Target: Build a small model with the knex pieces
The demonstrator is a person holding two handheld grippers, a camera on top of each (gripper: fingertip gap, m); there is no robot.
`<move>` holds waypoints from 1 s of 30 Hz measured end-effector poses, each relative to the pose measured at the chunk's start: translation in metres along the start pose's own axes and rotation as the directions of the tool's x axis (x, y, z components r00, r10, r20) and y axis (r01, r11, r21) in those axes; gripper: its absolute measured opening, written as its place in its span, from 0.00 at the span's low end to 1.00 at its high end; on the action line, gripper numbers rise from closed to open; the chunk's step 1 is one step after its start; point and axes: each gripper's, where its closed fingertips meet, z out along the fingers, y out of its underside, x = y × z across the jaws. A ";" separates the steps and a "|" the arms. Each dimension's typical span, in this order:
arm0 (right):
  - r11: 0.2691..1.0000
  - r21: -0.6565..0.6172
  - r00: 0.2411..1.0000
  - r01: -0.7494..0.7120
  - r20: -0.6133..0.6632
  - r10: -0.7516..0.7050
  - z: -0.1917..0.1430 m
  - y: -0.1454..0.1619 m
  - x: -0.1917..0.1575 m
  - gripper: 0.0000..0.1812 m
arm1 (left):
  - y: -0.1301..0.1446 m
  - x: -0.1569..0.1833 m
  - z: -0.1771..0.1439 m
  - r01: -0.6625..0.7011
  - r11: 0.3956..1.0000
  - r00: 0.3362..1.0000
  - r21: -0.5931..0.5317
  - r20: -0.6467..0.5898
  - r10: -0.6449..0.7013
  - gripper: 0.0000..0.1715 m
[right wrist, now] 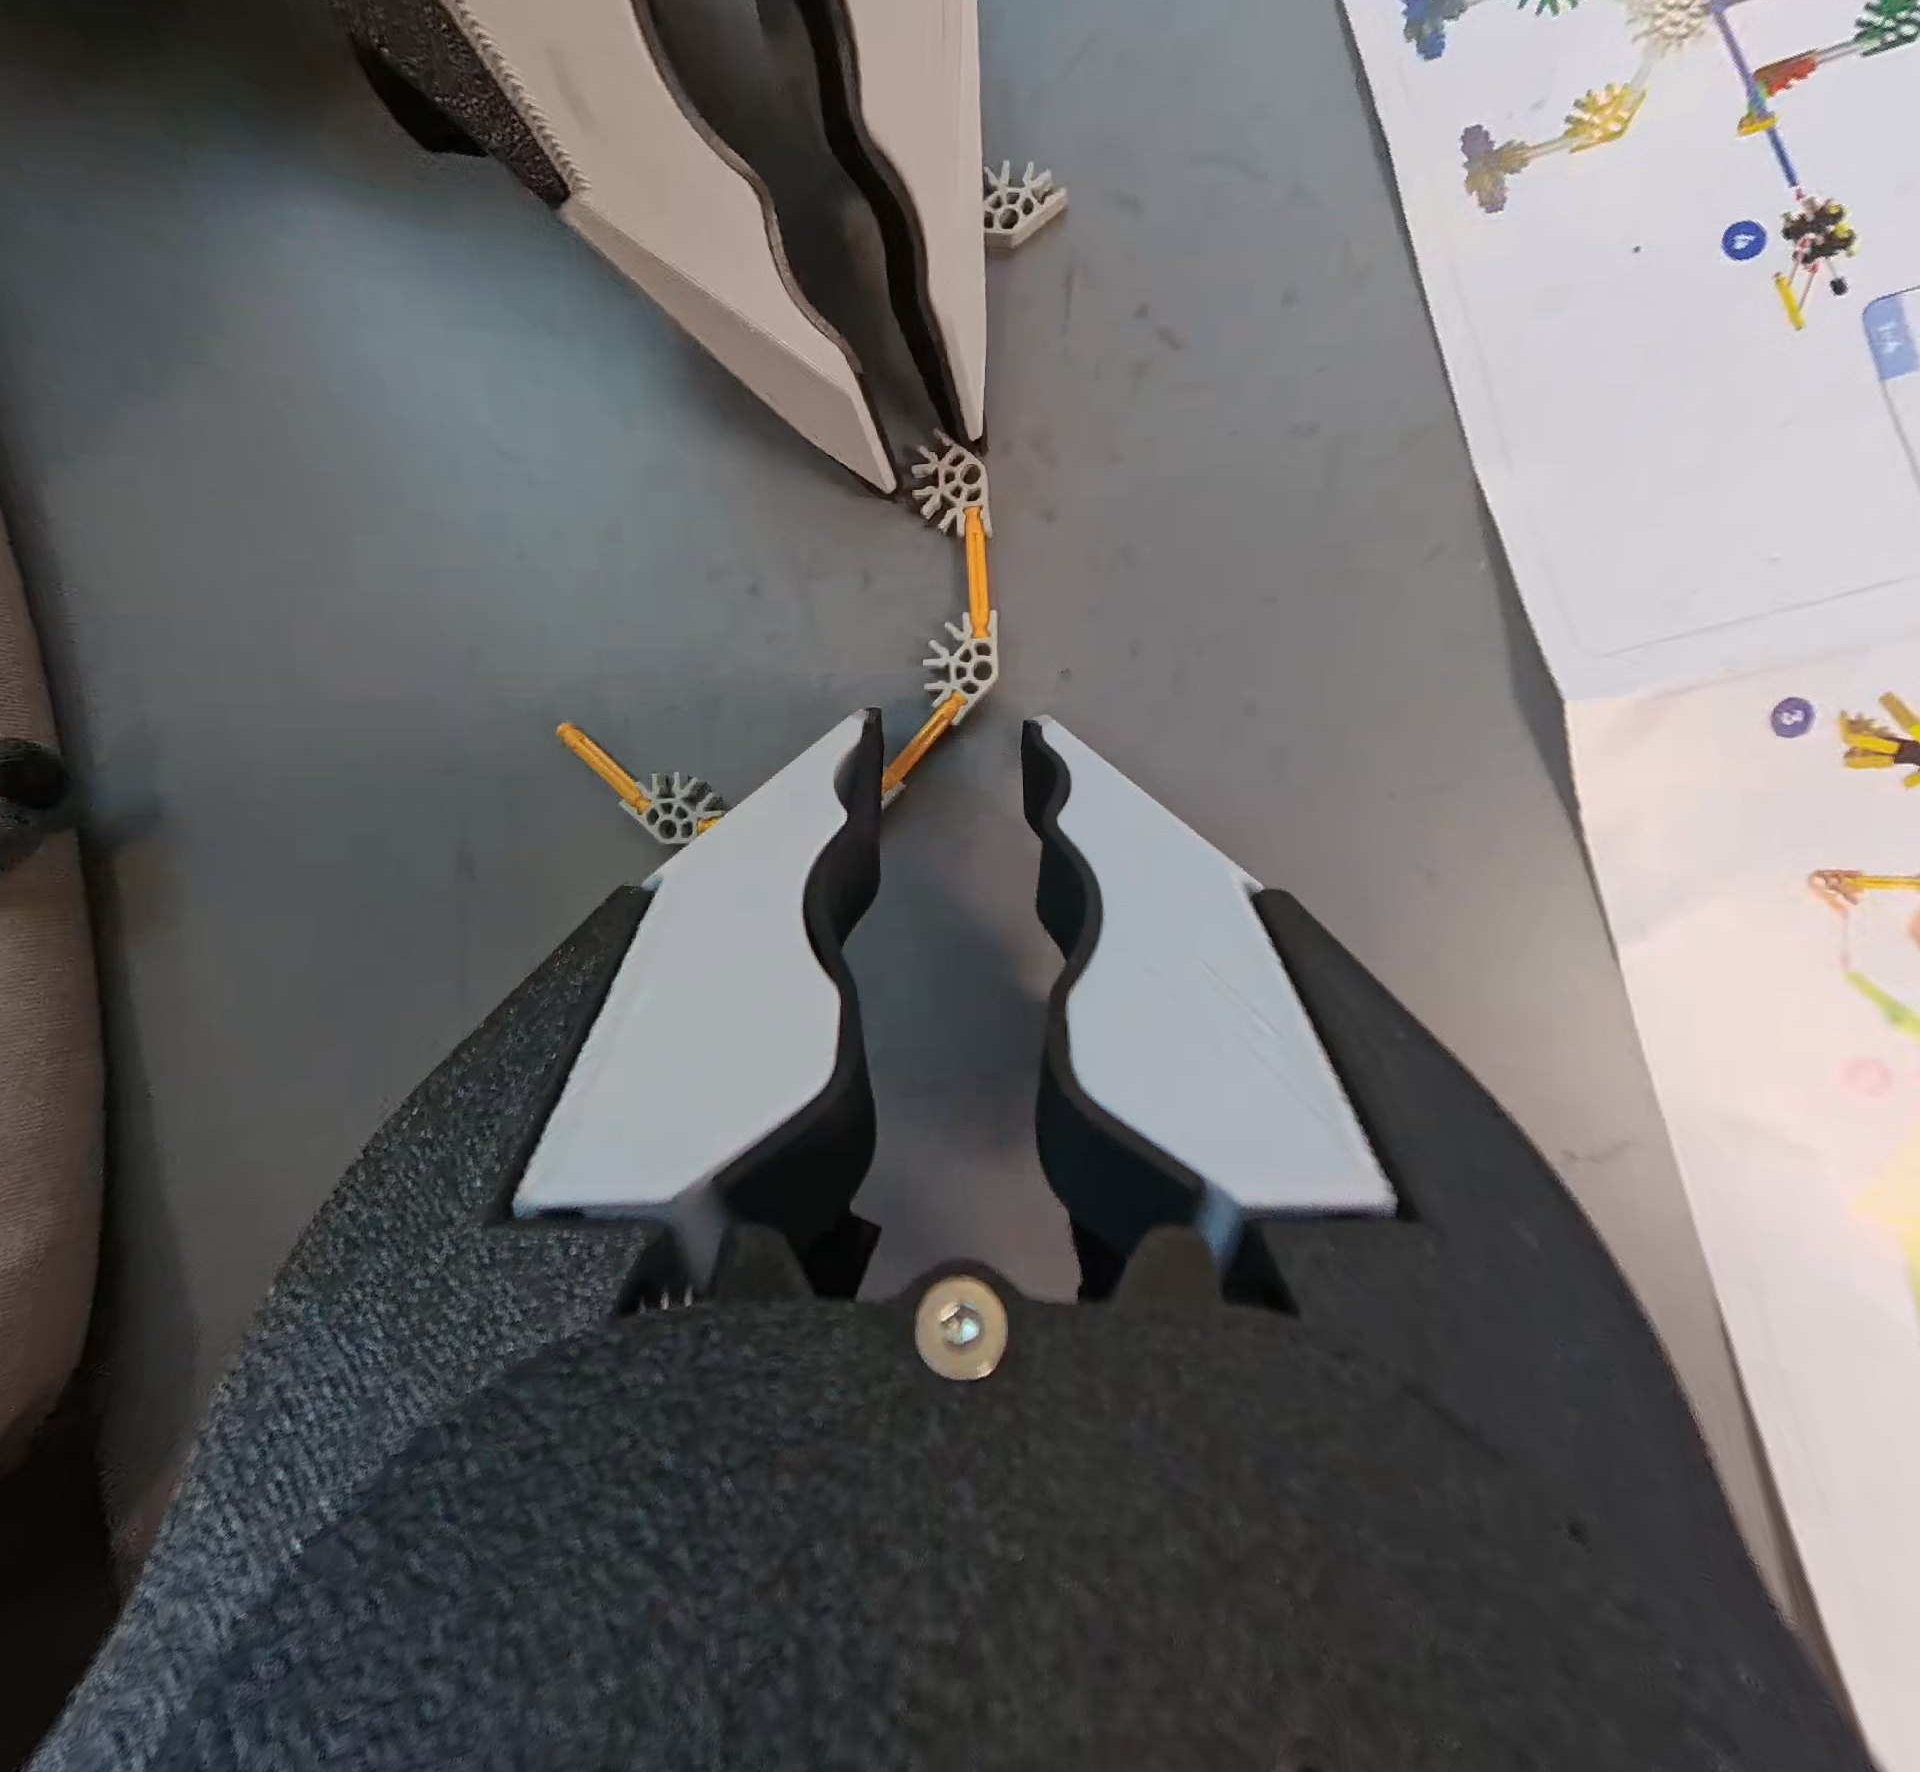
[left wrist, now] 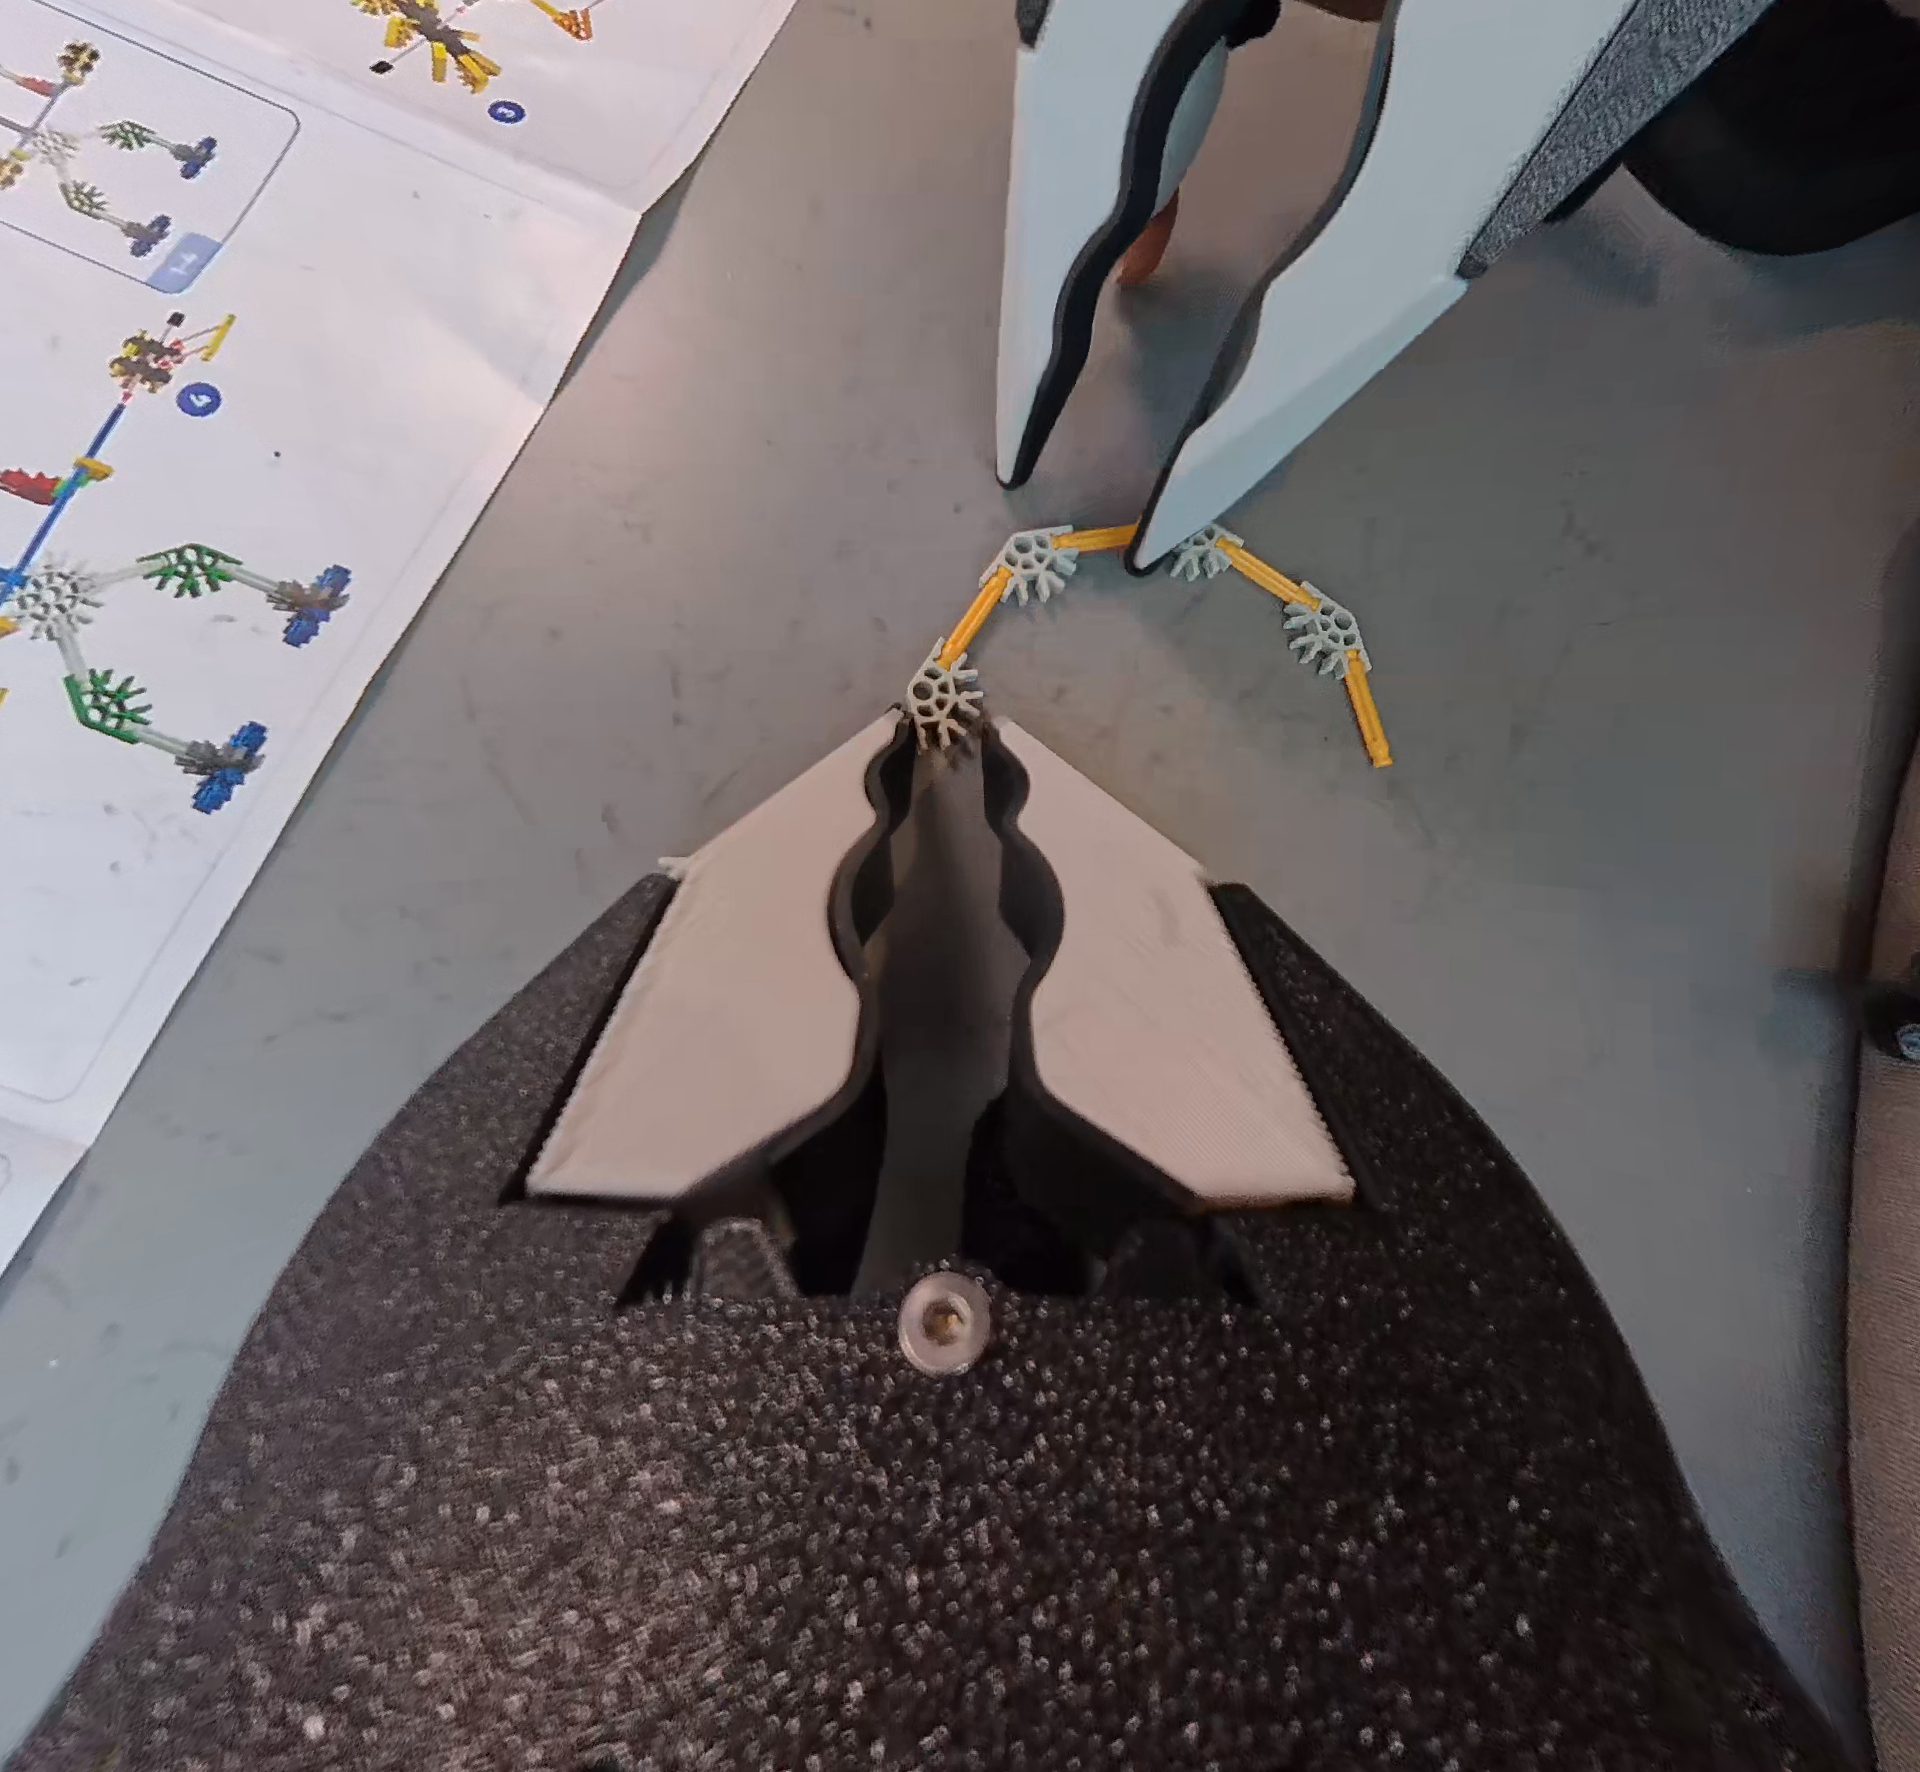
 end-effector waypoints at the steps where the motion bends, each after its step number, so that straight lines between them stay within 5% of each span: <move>1: 1.000 0.006 1.000 -0.005 0.011 0.005 -0.001 0.002 -0.003 0.14 | 0.000 0.000 0.000 0.005 1.000 1.000 0.001 -0.008 -0.005 0.08; 16: 0.993 0.109 0.999 0.039 -0.007 -0.039 -0.008 -0.003 0.002 0.00 | 0.000 0.001 -0.001 0.020 1.000 0.999 0.009 -0.036 -0.020 0.08; 24: 0.997 -0.023 0.997 0.079 -0.023 -0.079 0.002 -0.003 -0.002 0.00 | 0.000 0.000 -0.001 0.027 1.000 0.999 0.013 -0.040 -0.026 0.08; 30: 0.946 -0.246 0.972 0.209 -0.055 -0.229 0.003 -0.001 -0.003 0.00 | 0.000 0.000 -0.001 0.038 0.999 0.998 0.017 -0.048 -0.037 0.08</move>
